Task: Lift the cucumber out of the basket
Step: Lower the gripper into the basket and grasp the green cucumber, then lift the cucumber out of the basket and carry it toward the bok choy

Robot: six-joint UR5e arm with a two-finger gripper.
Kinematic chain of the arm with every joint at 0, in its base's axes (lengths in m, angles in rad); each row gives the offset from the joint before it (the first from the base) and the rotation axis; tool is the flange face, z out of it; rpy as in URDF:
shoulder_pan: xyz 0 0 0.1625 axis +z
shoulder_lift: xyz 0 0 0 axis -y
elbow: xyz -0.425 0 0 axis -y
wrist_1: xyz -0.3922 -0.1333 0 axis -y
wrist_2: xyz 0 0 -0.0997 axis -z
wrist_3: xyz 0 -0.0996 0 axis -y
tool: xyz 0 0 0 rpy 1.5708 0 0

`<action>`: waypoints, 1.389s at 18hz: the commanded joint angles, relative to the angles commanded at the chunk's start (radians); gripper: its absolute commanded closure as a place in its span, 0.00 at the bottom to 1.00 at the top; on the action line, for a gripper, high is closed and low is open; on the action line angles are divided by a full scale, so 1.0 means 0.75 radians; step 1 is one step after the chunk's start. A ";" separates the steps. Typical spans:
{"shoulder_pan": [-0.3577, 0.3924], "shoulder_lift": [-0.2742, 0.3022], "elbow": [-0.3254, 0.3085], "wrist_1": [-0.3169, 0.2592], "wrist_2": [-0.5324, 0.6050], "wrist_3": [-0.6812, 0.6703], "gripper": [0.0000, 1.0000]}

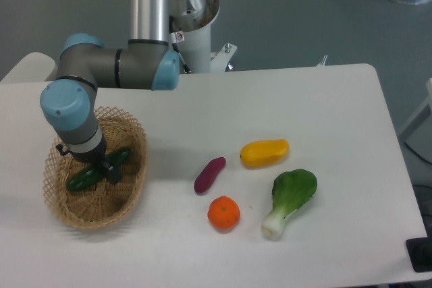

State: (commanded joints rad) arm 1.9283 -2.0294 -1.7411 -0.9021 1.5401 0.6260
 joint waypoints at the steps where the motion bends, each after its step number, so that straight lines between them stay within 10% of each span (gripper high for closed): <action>1: -0.004 -0.010 -0.004 0.002 0.002 -0.014 0.02; 4: -0.006 -0.014 -0.008 0.004 0.000 -0.023 0.11; 11: -0.006 0.012 -0.002 -0.008 0.000 -0.025 0.84; 25: 0.239 0.116 0.147 -0.145 -0.006 0.106 0.85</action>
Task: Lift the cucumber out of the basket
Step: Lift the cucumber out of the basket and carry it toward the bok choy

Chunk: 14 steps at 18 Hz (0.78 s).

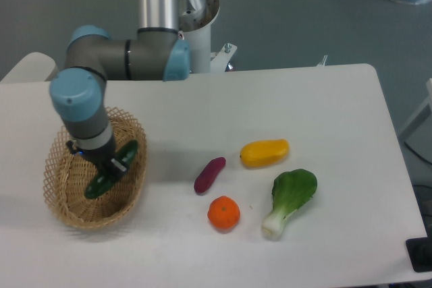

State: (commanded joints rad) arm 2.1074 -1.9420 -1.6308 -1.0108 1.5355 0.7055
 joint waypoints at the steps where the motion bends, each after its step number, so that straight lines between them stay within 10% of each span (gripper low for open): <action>1: 0.029 -0.002 0.022 -0.024 0.002 0.031 0.85; 14: 0.434 -0.178 0.350 -0.135 0.010 0.642 0.85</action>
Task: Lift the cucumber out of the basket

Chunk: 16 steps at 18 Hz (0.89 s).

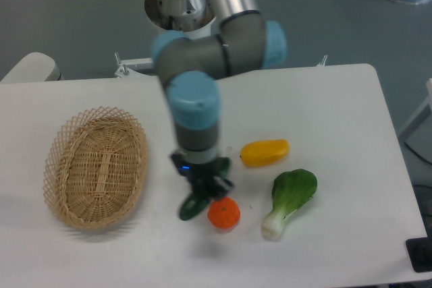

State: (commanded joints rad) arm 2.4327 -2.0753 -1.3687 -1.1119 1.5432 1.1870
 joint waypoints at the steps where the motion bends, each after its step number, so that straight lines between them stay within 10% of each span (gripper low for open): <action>1: 0.016 -0.027 0.051 -0.035 0.002 0.033 0.85; 7: 0.102 -0.160 0.297 -0.201 0.000 0.164 0.85; 16: 0.115 -0.209 0.381 -0.264 0.002 0.223 0.85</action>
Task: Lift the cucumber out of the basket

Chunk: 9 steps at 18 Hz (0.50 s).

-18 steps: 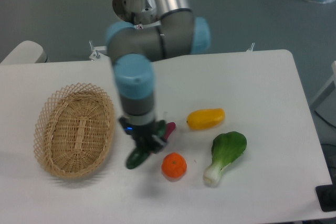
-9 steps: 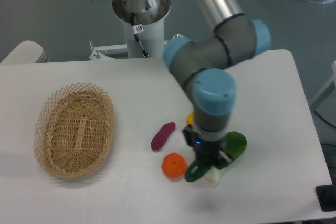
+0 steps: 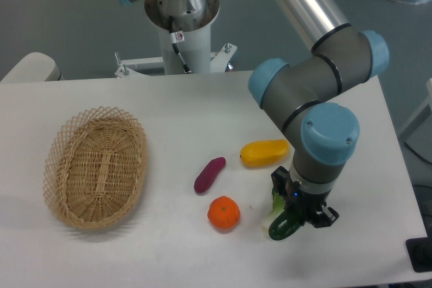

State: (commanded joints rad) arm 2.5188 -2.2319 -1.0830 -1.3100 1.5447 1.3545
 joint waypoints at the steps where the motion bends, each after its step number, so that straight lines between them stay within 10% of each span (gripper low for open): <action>1: 0.002 0.000 0.002 0.000 0.000 0.000 0.85; 9: 0.002 0.000 -0.002 0.006 -0.002 0.031 0.85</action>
State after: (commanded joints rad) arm 2.5203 -2.2319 -1.0845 -1.3054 1.5432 1.3775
